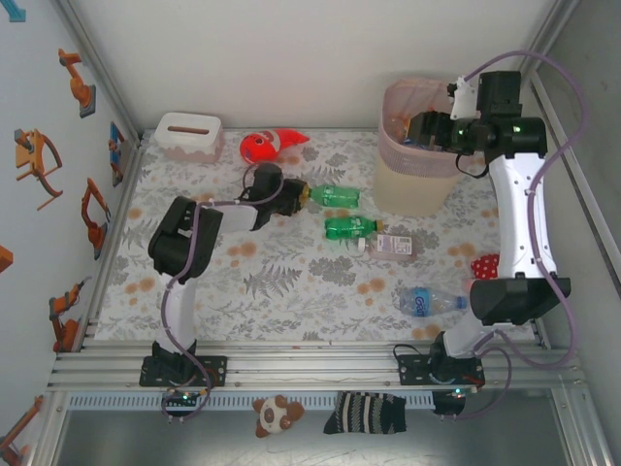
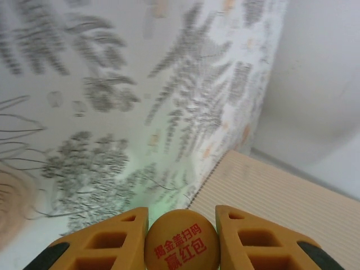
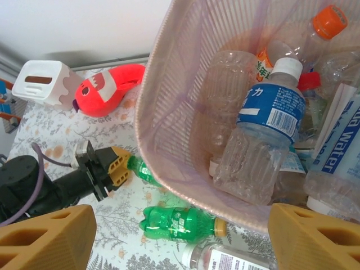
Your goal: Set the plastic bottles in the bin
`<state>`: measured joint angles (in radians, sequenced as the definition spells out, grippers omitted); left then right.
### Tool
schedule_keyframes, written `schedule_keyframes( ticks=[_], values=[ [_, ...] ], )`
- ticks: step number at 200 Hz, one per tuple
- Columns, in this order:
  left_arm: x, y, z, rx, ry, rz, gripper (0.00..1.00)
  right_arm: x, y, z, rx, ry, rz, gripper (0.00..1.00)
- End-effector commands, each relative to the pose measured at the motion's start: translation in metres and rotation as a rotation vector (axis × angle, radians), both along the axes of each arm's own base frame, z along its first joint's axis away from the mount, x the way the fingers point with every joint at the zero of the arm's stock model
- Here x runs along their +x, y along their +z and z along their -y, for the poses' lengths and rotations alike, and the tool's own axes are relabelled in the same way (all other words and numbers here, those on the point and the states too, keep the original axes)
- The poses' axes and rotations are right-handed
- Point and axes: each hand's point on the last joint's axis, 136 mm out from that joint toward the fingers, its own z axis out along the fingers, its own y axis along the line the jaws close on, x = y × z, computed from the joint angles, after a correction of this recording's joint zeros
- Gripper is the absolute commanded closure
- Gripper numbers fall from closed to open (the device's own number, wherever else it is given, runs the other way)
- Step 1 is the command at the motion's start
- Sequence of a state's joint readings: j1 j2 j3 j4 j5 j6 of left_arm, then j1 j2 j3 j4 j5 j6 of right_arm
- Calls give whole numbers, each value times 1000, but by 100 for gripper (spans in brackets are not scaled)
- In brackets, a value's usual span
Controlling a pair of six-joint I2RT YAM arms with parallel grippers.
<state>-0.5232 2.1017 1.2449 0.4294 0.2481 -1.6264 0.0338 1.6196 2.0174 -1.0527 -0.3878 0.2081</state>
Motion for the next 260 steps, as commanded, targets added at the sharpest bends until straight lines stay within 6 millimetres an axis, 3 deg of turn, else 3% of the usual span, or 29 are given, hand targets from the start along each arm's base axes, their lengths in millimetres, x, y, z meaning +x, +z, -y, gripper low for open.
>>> schedule_keyframes(
  ticks=[1, 43, 80, 102, 124, 155, 219, 260],
  values=[
    [8, 69, -2, 26, -81, 215, 79, -6, 20, -3, 15, 36, 100, 21],
    [-6, 134, -19, 203, -212, 472, 84, -15, 25, -13, 30, 104, 176, 22],
    [-36, 197, -18, 338, -403, 736, 92, -27, 34, -33, 86, 222, 261, 23],
    [-55, 223, -21, 405, -488, 840, 100, -36, 34, -51, 113, 319, 305, 24],
    [-75, 250, -25, 447, -552, 958, 100, -47, 34, -71, 125, 426, 341, 23],
    [-119, 293, -17, 413, -710, 1214, 100, -69, 31, -107, 143, 611, 364, 23],
    [-209, 346, -11, 277, -974, 1607, 100, -126, 22, -167, 136, 978, 451, 21],
    [-242, 367, -14, 224, -1026, 1743, 100, -169, 12, -188, 133, 1182, 499, 17]
  ],
)
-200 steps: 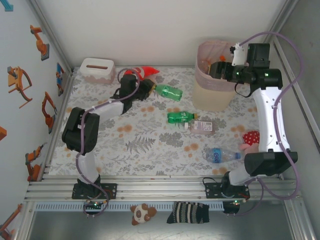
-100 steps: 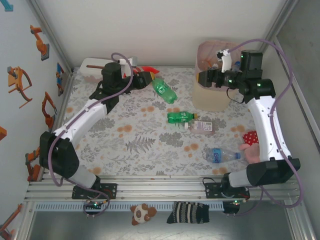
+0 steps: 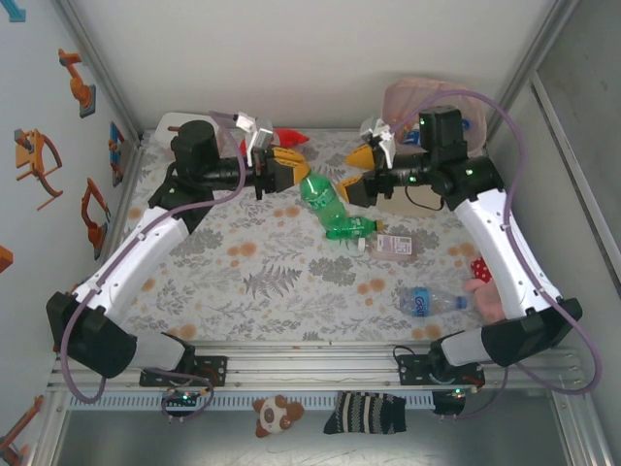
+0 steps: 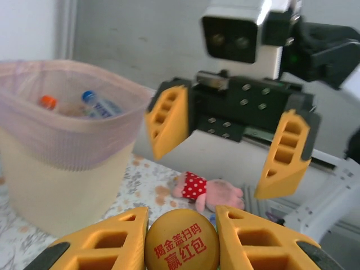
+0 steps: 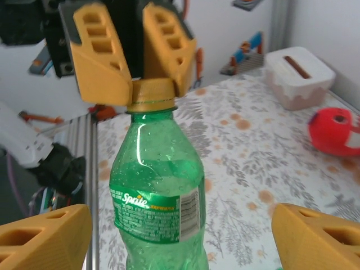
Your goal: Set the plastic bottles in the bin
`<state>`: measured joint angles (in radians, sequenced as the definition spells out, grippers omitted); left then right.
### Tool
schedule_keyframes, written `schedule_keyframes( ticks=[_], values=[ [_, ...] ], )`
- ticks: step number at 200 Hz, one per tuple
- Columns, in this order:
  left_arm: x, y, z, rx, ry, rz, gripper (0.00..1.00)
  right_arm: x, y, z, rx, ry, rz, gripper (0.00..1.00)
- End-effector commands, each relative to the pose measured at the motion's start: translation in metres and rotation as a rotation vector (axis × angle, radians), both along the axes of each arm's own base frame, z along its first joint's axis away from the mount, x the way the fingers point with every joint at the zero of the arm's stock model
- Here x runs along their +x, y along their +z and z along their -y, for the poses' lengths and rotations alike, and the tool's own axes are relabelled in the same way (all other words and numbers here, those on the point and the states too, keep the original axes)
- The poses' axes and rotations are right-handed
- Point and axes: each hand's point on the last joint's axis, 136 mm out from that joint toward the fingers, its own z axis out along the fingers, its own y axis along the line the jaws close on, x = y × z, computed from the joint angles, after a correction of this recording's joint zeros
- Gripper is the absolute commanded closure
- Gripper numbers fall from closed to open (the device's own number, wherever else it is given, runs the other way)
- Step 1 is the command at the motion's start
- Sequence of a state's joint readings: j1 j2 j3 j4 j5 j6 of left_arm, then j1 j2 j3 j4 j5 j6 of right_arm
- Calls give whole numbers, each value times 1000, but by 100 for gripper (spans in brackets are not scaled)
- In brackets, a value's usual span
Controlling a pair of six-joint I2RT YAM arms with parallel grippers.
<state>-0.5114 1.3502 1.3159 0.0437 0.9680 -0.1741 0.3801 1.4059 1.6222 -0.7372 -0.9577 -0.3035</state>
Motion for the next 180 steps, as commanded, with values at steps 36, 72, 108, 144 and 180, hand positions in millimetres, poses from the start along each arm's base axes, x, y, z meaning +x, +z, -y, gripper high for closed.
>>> schedule_keyframes(
  ticks=[36, 72, 108, 144, 180],
  values=[
    [-61, 47, -5, -78, -241, 194, 100, -62, -12, -15, 31, 288, 49, 16],
    [-72, 54, -3, -92, -280, 235, 100, -82, -11, -17, 67, 369, 12, 20],
    [-73, 59, -5, -104, -271, 271, 100, -88, -21, -19, 64, 403, -41, 30],
    [-74, 63, -4, -116, -276, 286, 100, -95, -27, -20, 57, 441, -71, 30],
    [-74, 67, -3, -132, -281, 294, 100, -98, -32, -23, 53, 463, -83, 30]
  ],
)
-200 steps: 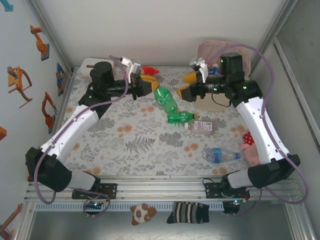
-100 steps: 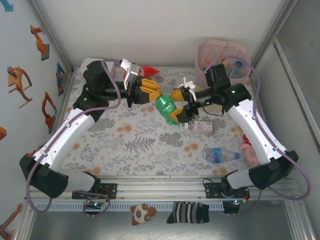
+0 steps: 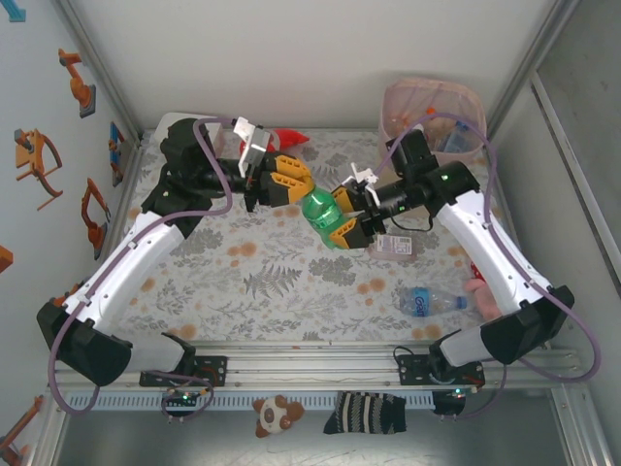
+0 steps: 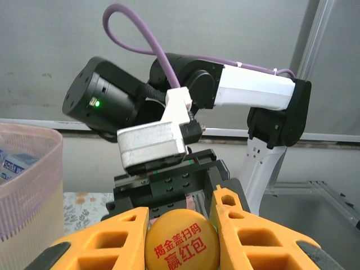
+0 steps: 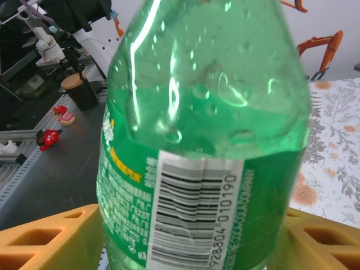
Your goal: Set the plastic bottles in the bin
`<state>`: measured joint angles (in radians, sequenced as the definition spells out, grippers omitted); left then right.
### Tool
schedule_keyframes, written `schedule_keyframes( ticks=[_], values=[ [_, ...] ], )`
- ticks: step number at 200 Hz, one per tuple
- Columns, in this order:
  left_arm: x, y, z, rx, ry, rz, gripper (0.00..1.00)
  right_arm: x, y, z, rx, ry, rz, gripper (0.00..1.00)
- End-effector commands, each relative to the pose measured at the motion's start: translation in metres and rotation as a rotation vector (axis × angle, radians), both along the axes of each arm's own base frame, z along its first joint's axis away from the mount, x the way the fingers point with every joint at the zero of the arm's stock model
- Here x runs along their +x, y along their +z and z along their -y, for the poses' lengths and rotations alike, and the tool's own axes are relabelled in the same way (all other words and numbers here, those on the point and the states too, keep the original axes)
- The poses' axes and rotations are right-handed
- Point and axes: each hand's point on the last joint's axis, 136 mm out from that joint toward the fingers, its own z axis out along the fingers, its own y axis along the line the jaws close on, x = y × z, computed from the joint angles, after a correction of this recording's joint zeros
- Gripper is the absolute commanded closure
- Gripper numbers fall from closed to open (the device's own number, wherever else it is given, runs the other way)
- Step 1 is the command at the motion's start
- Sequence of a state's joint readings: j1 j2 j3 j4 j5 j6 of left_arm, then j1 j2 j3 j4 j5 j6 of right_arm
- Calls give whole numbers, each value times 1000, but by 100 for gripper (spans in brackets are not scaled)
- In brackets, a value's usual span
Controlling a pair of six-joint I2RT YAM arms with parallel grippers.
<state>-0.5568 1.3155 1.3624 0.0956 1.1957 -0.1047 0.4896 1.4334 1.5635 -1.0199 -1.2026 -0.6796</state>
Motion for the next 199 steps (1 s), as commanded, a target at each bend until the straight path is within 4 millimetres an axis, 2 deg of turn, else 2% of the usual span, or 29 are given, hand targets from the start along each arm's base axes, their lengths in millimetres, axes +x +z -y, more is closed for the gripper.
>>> schedule_keyframes(
  ticks=[1, 23, 64, 73, 106, 132, 147, 171, 199],
  values=[
    [-9, 27, -5, -69, -9, 106, 100, -15, 1, -2, 18, 59, -36, 30],
    [-10, 28, -5, -72, -13, 107, 100, -16, 0, -2, 18, 64, -37, 33],
    [-9, 27, -5, -71, -4, 104, 98, -19, 5, -1, 27, 66, -24, 45],
    [-8, 26, -5, -70, 4, 103, 92, -20, 7, 0, 29, 67, -20, 47],
    [0, 23, -7, -69, 71, 100, 55, -21, 11, 1, 22, 52, -7, 49],
    [15, 20, -14, -68, 201, 109, 41, -15, 11, 2, -19, 6, 2, 50],
    [28, 16, -21, -67, 295, 107, 39, -7, 11, 3, -47, -40, -2, 50],
    [43, 13, -34, -69, 414, 97, 37, 17, 14, 6, -78, -154, -27, 51],
    [54, 8, -44, -66, 490, 81, 37, 60, 21, 16, -110, -364, -63, 52]
  ],
)
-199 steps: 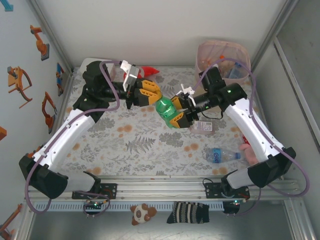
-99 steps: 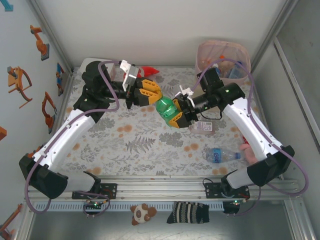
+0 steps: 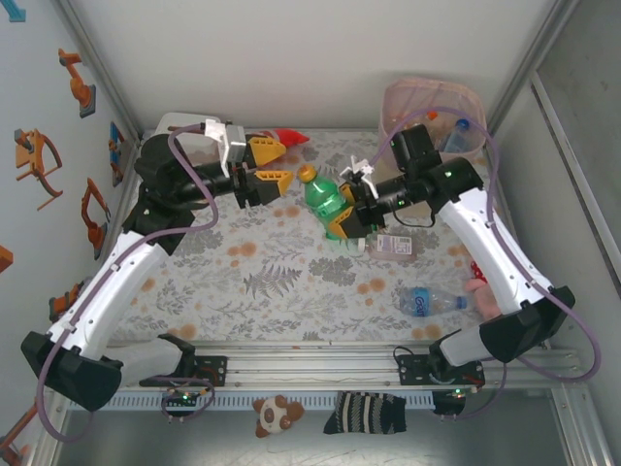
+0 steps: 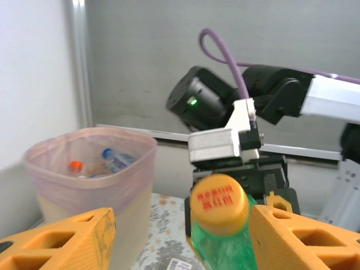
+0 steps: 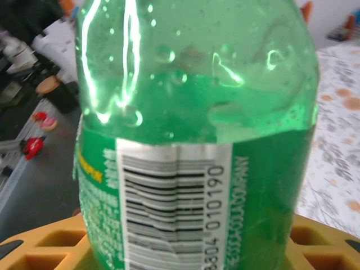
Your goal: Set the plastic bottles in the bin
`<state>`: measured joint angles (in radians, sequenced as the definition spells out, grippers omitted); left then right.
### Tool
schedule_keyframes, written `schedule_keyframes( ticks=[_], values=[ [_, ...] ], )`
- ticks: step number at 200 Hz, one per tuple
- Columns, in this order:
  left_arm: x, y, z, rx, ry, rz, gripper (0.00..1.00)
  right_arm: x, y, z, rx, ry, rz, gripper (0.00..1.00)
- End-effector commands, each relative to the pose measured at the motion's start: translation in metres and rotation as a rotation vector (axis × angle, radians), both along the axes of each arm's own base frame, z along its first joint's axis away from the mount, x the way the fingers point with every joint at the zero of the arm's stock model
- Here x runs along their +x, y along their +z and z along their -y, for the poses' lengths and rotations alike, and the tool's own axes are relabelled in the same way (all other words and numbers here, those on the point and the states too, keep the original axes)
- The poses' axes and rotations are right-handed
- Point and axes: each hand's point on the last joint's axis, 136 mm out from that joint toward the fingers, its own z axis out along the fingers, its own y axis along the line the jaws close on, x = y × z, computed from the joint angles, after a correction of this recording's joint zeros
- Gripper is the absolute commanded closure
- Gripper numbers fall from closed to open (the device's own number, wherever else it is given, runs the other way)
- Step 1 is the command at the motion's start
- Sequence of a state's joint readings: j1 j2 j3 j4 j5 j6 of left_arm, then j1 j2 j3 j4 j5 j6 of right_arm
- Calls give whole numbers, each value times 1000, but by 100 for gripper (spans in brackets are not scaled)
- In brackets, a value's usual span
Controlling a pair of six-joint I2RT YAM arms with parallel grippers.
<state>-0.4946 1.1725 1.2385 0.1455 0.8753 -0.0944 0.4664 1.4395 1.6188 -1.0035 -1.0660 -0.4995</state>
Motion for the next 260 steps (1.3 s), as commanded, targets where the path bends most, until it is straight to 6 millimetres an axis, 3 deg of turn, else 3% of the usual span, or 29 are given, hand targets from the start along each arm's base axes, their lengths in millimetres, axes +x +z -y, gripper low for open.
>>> schedule_keyframes(
  ticks=[1, 56, 89, 118, 143, 203, 260],
  values=[
    [14, 1, -11, -12, 109, 20, 37, 36, 21, 11, -15, -209, 3, 52],
    [21, -7, -11, -12, 117, -10, 37, 127, 51, 66, -32, -700, -63, 52],
    [24, -10, -8, -14, 114, -24, 37, 178, 63, 120, 1, -989, -158, 52],
    [29, -14, -6, -14, 111, -44, 37, 215, 57, 160, 16, -1157, -234, 52],
    [33, -19, -4, -10, 111, -62, 37, 237, 39, 181, -40, -1242, -282, 52],
    [43, -30, 1, -5, 110, -102, 37, 269, -4, 176, -98, -1206, -415, 52],
    [54, -45, 7, -8, 108, -172, 38, 285, -53, 168, -156, -1154, -533, 49]
  ],
)
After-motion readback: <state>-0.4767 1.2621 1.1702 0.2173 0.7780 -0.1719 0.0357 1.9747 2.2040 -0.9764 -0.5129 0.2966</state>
